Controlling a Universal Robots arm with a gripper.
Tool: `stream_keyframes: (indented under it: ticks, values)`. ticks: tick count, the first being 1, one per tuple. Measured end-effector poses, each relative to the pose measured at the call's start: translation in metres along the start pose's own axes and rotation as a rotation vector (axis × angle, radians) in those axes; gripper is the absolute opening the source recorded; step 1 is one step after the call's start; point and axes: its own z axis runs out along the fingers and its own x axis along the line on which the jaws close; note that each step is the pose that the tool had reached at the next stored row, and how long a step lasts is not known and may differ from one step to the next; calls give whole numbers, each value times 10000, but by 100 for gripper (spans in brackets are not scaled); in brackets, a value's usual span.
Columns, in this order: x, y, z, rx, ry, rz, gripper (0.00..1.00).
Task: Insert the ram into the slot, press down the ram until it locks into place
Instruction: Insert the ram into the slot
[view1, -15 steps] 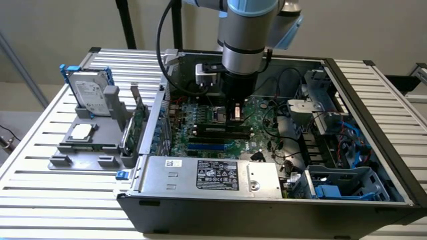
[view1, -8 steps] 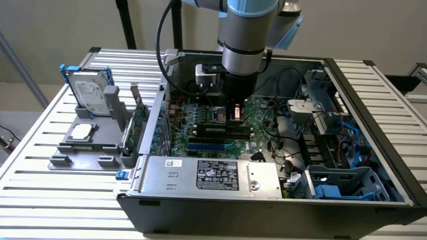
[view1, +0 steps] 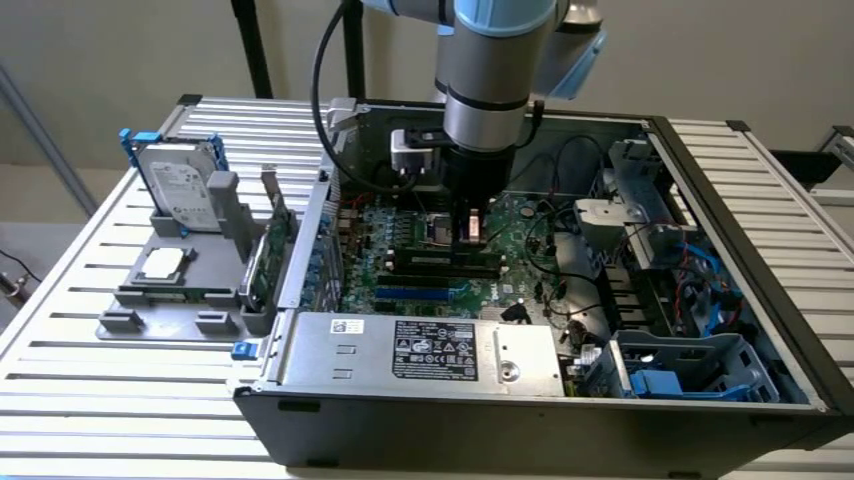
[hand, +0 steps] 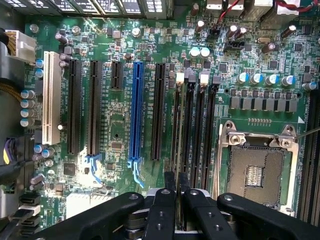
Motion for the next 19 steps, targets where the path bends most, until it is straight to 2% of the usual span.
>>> stream_keyframes:
  ticks: [19]
  values:
    - [-3, 12, 51, 32, 5, 39, 13]
